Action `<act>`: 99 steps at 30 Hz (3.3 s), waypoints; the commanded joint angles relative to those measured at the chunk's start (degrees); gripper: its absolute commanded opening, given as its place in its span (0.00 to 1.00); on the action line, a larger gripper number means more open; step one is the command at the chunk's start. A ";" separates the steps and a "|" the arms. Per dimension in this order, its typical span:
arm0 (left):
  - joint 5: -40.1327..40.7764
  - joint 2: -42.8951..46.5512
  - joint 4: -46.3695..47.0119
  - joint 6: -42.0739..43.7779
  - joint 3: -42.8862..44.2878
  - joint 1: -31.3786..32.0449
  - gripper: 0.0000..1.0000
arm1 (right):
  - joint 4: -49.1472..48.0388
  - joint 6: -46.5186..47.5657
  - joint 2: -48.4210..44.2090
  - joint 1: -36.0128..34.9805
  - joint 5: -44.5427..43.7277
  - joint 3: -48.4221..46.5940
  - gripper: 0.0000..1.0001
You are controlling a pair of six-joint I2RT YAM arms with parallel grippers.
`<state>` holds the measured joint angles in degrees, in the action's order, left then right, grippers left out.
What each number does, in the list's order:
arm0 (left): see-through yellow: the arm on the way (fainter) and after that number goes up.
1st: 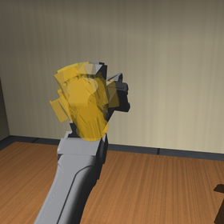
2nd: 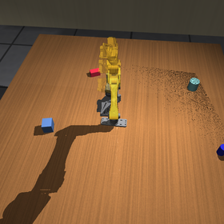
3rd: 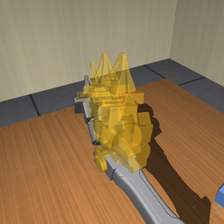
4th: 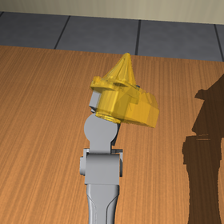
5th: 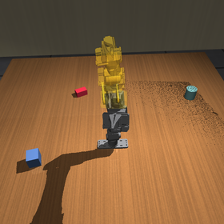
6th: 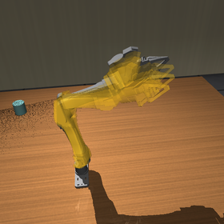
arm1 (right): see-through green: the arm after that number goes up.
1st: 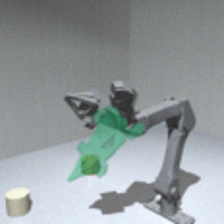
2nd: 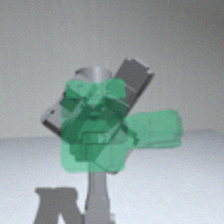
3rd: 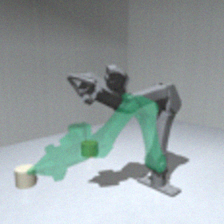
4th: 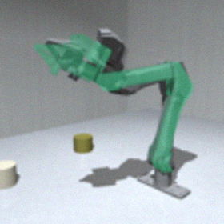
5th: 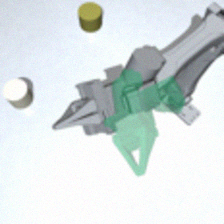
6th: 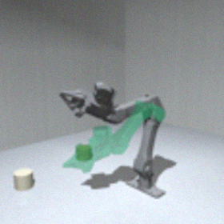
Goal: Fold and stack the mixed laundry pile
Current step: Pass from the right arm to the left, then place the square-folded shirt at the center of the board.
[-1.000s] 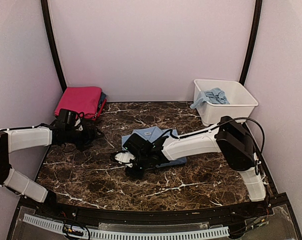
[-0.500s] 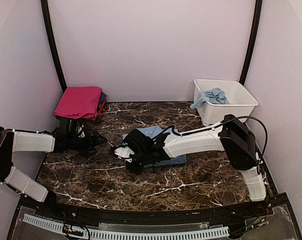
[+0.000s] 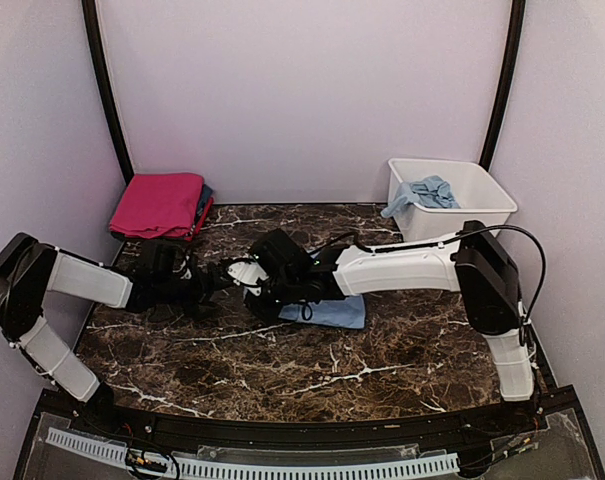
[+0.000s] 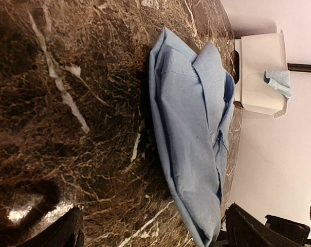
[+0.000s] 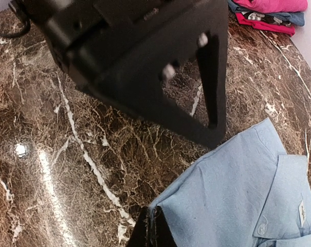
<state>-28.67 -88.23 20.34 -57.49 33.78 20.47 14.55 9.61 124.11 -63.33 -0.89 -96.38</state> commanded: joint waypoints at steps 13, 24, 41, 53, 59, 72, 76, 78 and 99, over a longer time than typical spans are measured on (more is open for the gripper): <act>2.32 -13.36 12.68 -11.13 4.88 6.42 0.76 | -2.14 -3.03 1.73 0.09 4.67 -7.70 0.00; 4.01 -15.90 8.00 -8.87 10.02 6.43 0.21 | -2.51 -4.22 3.53 -0.19 5.72 -8.81 0.00; 27.03 -17.47 -44.45 34.10 49.06 5.94 0.00 | -7.96 -17.30 -25.87 8.48 7.69 19.53 0.98; 43.35 -32.44 -60.11 53.28 78.64 0.56 0.00 | -7.70 -18.74 -38.84 11.29 4.94 33.43 0.99; 46.93 -36.29 -62.01 60.82 88.90 -3.38 0.00 | -7.38 -19.07 -40.49 11.48 4.95 34.72 0.99; 52.05 -36.60 -60.79 70.91 98.92 -6.66 0.00 | -7.04 -19.80 -41.18 11.48 5.10 35.47 0.99; 53.55 -35.19 -60.04 73.88 100.38 -6.67 0.00 | -6.70 -19.47 -41.76 11.48 4.76 35.52 0.99; 54.29 -34.21 -59.37 74.88 100.87 -6.67 0.00 | -6.49 -19.28 -41.81 11.49 4.67 35.38 0.99; 57.00 -28.60 -54.89 80.67 102.58 -7.28 0.00 | -6.48 -18.80 -41.31 11.49 4.97 34.36 0.99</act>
<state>27.11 -121.58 -38.44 21.54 134.87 13.74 9.08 -9.52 83.66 -52.16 4.45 -61.45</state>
